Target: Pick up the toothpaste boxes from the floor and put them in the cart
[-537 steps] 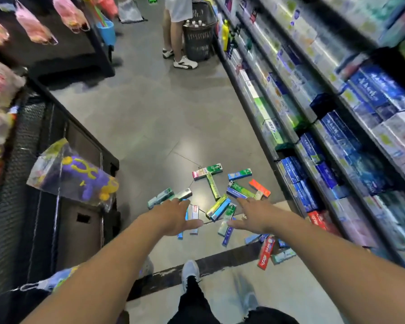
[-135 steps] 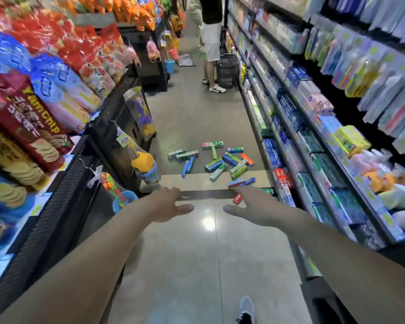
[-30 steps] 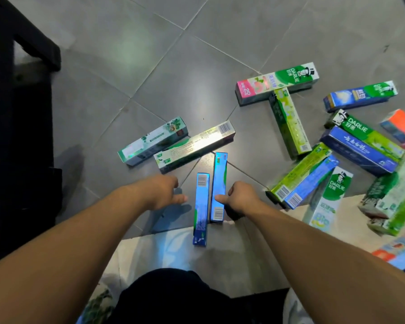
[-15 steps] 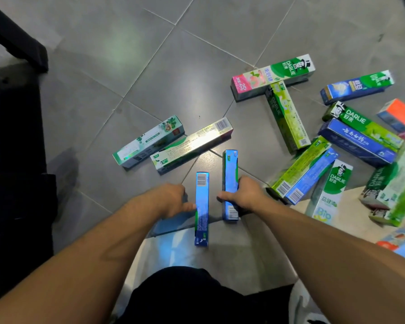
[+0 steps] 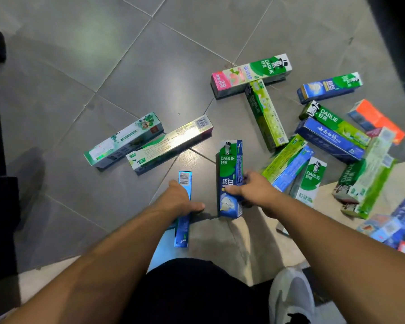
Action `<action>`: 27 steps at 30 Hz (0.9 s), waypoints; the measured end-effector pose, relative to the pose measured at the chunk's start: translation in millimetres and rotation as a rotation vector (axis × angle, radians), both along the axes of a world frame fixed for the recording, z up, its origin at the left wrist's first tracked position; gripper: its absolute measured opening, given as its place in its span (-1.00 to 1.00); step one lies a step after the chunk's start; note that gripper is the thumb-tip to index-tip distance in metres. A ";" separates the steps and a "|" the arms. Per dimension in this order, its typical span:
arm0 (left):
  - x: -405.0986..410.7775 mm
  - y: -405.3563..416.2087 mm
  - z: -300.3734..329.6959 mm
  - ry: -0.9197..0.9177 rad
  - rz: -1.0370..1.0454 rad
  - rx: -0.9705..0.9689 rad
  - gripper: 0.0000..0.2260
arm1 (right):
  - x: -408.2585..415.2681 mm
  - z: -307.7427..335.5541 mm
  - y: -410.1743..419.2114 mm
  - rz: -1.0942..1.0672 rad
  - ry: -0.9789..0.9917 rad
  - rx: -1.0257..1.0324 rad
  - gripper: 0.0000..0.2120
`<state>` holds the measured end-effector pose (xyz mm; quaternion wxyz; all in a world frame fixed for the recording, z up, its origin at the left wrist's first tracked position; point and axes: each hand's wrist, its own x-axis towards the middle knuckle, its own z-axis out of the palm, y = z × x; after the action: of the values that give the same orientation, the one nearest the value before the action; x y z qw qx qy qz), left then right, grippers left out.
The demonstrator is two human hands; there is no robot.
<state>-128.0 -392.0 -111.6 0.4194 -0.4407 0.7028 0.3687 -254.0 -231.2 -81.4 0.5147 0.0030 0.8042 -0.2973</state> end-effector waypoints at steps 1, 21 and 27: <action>-2.9 4.1 0.4 -0.003 0.011 -0.023 -0.15 | -2.5 3.3 1.5 -0.009 -0.010 -0.016 -0.73; -37.1 -56.4 356.6 0.496 0.359 0.124 -0.78 | -53.7 319.8 6.4 -0.041 0.092 -0.128 -0.73; -42.6 -35.6 588.9 0.611 0.324 0.142 -0.79 | -46.6 525.2 23.2 -0.055 0.110 -0.196 -0.82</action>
<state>-170.6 -427.7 477.3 0.1556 -0.3855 0.6895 0.5931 -300.6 -208.0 443.8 0.4590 -0.0417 0.7980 -0.3883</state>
